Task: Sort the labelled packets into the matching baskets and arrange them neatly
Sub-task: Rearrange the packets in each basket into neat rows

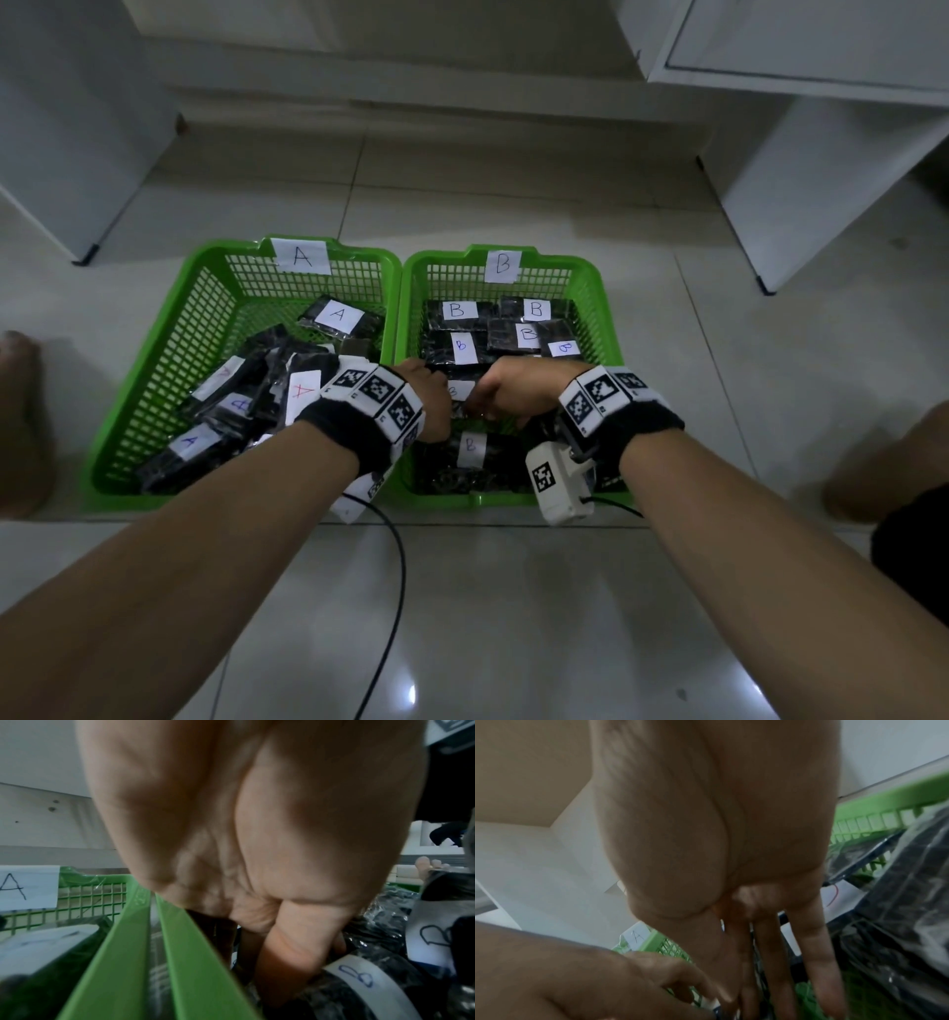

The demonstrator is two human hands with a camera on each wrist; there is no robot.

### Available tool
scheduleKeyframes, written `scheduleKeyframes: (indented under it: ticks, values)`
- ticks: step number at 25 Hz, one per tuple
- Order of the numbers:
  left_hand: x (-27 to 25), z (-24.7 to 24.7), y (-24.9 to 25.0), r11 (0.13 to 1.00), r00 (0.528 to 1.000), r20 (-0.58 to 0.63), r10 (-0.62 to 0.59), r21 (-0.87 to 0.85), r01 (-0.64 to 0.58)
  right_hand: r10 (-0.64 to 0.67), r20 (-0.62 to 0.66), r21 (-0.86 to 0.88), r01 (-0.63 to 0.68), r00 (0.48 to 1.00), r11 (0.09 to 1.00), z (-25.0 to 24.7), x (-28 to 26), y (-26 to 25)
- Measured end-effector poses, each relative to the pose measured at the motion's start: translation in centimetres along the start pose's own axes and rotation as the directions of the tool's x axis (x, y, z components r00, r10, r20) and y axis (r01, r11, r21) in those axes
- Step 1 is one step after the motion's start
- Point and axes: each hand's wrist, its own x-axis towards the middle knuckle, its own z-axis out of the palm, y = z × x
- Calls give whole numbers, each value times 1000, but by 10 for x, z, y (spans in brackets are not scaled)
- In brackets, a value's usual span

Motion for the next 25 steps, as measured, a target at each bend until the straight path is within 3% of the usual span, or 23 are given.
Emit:
scheduleKeyframes:
  ticks: [5,8,10,16,22,25]
  values:
    - [-10,-9,4,999,999,-3,33,-26,-33,21,-16,99,-19,1000,995,-1,-7,6]
    - [-13,-15,-2,983,994,-53,100,-149,-107,38,0,-39,-38,999,999,14,-8,6]
    - [-16,-17,-6,961,988,-24,150,-231,-151,38,-24,-84,-40,999,996,20,-9,5]
    - [-24,-6,-5,963,981,-98,167,-196,-183,41,-22,-105,-43,999,994,23,-18,4]
    - [-29,-6,-12,889,983,-150,105,-429,-161,31,-81,73,-25,996,997,22,-14,18]
    - [-27,-2,-14,884,976,-176,126,-426,-191,-10,-123,216,37,992,976,19,-15,24]
